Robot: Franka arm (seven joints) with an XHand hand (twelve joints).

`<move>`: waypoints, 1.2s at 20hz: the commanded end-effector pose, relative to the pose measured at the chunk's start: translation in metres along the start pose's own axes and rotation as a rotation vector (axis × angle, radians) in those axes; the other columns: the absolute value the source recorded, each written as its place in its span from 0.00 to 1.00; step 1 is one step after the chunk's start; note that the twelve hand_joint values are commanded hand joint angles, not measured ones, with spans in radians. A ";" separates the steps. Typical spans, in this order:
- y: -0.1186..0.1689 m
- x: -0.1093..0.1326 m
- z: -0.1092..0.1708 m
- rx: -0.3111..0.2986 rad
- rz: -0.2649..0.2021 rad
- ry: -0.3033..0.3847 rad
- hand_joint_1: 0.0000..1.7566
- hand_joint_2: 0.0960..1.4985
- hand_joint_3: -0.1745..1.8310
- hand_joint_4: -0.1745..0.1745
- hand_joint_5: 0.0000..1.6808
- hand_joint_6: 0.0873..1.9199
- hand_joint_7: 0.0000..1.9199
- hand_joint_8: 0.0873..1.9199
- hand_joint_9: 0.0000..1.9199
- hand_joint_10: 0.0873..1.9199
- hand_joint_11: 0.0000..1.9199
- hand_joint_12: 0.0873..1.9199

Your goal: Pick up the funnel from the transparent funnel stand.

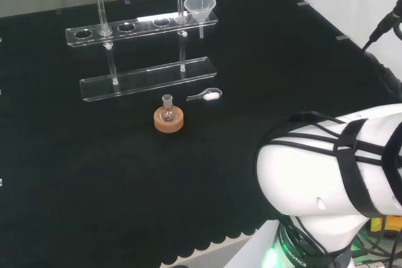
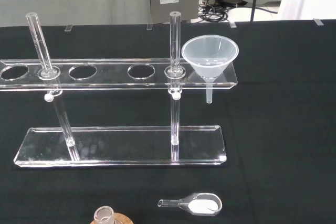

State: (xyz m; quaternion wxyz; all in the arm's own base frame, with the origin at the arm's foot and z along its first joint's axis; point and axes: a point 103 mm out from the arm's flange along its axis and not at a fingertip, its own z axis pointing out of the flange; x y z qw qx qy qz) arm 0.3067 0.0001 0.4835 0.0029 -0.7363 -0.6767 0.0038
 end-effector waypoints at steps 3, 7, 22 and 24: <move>0.001 0.000 0.001 -0.005 0.000 -0.002 0.00 0.75 0.33 0.57 0.08 0.00 0.01 0.22 0.07 0.28 0.00 0.65; 0.005 -0.001 0.004 -0.004 0.005 0.003 0.00 0.76 0.31 0.57 0.08 0.00 0.01 0.22 0.07 0.28 0.00 0.66; 0.080 -0.024 0.045 0.058 0.074 -0.009 0.00 0.76 0.30 0.57 0.09 0.00 0.01 0.22 0.07 0.28 0.00 0.66; 0.094 -0.024 0.052 0.074 0.060 -0.028 0.00 0.76 0.30 0.57 0.09 0.00 0.01 0.22 0.07 0.28 0.00 0.66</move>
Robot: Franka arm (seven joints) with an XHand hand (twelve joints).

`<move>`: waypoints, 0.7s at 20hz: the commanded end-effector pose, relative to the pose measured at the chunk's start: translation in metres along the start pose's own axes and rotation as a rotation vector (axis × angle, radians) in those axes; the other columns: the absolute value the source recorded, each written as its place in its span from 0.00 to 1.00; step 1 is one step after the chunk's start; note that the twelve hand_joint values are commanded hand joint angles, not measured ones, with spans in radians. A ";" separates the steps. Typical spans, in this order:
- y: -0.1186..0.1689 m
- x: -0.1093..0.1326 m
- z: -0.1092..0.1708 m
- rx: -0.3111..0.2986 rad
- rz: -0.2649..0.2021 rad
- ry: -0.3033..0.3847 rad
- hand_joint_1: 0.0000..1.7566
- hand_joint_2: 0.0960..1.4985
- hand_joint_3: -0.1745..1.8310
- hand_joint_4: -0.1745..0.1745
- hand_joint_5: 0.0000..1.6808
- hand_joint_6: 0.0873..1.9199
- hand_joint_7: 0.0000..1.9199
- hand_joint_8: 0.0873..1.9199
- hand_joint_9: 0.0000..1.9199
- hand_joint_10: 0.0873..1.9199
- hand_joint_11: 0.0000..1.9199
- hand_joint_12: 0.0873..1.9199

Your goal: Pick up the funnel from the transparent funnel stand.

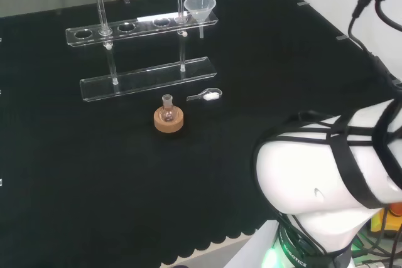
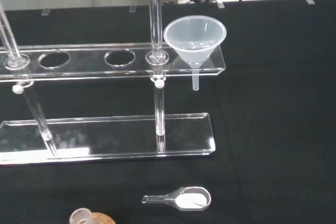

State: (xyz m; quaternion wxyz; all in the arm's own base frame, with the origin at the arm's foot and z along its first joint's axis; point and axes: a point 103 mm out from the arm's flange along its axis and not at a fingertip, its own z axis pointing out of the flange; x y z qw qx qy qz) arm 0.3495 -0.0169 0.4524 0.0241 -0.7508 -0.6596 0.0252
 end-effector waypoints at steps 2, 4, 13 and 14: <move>0.070 -0.012 0.024 0.021 -0.001 -0.053 0.00 0.76 0.30 0.57 0.10 0.00 0.02 0.22 0.08 0.28 0.00 0.65; 0.091 -0.018 0.031 0.018 -0.011 -0.066 0.00 0.75 0.29 0.56 0.10 0.00 0.03 0.23 0.08 0.28 0.00 0.65; 0.195 -0.050 0.039 0.038 -0.065 -0.068 0.04 0.72 0.26 0.52 0.14 0.00 0.08 0.26 0.11 0.30 0.00 0.68; 0.204 -0.053 0.041 0.046 -0.065 -0.073 0.04 0.72 0.26 0.52 0.14 0.00 0.08 0.27 0.11 0.30 0.00 0.68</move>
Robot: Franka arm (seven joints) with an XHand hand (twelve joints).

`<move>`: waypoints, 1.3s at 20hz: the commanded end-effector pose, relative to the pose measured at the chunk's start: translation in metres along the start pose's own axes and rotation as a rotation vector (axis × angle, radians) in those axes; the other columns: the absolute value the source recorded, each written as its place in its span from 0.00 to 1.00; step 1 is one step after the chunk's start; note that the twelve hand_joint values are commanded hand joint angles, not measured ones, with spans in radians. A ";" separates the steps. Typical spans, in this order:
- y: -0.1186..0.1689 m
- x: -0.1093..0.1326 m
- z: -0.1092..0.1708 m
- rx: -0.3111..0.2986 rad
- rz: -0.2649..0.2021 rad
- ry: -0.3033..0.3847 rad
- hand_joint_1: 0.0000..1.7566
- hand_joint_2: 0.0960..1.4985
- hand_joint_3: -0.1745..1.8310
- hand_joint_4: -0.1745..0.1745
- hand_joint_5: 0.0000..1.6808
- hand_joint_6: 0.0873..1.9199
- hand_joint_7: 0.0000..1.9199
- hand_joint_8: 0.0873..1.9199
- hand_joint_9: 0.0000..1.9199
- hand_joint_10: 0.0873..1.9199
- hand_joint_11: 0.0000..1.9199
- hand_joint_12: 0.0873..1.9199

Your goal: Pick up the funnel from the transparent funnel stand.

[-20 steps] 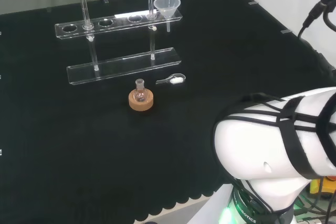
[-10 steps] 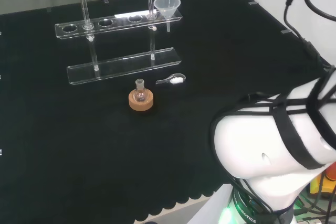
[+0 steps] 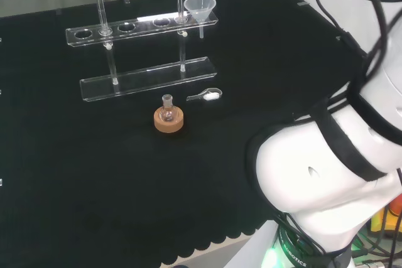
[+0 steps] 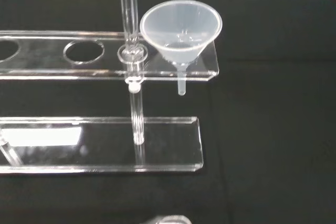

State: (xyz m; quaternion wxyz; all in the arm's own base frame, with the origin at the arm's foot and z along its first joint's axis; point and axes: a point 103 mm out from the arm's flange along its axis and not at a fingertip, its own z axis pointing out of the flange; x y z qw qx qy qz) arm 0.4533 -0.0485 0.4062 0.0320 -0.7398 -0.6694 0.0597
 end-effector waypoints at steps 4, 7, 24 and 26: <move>0.116 -0.041 0.020 0.061 -0.036 -0.031 0.07 0.71 0.25 0.53 0.14 0.00 0.08 0.27 0.12 0.30 0.00 0.70; 0.129 -0.038 0.040 0.102 -0.050 -0.039 0.09 0.68 0.23 0.54 0.13 0.00 0.07 0.27 0.13 0.30 0.00 0.71; 0.170 -0.035 0.083 0.317 -0.111 -0.117 0.26 0.53 0.18 0.51 0.04 0.00 0.00 0.27 0.08 0.37 0.02 0.75; 0.171 -0.032 0.087 0.341 -0.125 -0.131 0.25 0.51 0.18 0.53 0.02 0.00 0.00 0.24 0.07 0.38 0.04 0.75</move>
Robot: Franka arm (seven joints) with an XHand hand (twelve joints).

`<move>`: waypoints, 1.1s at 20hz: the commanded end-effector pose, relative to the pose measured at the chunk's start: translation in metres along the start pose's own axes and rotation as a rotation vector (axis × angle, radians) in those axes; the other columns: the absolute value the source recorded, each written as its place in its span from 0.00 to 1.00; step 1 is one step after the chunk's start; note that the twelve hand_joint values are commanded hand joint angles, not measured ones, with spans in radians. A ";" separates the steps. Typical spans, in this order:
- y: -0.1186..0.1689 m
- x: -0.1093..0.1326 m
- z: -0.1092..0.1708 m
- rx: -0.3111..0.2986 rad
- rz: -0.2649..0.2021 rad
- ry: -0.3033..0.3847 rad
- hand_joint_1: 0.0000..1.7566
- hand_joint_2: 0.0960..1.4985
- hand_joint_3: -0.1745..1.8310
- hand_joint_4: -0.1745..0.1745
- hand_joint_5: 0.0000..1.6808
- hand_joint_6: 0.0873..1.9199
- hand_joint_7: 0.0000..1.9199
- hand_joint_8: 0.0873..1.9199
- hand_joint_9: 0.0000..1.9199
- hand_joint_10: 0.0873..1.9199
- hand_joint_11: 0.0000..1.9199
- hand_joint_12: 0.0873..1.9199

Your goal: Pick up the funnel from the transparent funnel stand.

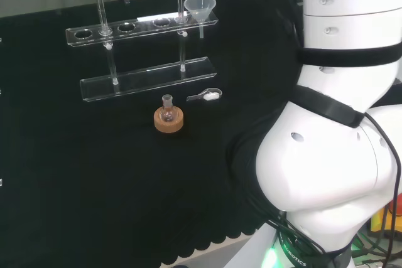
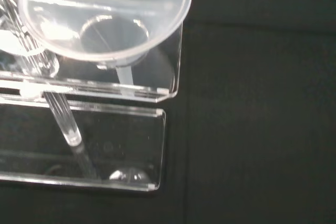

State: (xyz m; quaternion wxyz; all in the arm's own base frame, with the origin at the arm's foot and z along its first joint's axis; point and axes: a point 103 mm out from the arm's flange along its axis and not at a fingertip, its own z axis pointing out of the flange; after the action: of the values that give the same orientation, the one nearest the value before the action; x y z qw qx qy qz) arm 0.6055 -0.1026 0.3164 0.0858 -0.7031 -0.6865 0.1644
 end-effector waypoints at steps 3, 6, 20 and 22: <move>0.008 0.012 0.017 0.137 -0.068 -0.061 0.25 0.50 0.17 0.53 0.02 0.00 0.00 0.22 0.07 0.39 0.06 0.76; 0.006 0.018 0.017 0.140 -0.078 -0.081 0.24 0.49 0.17 0.53 0.02 0.00 0.00 0.21 0.07 0.40 0.07 0.76; -0.021 0.030 0.017 0.096 -0.052 -0.144 0.24 0.49 0.17 0.52 0.03 0.00 0.00 0.24 0.08 0.41 0.09 0.76; -0.020 0.031 0.019 0.104 -0.042 -0.159 0.25 0.49 0.16 0.51 0.02 0.00 0.00 0.22 0.07 0.41 0.10 0.75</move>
State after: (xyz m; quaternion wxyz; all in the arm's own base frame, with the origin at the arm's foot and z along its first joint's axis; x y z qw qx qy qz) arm 0.5825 -0.0788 0.2995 0.0994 -0.6626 -0.7013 0.2435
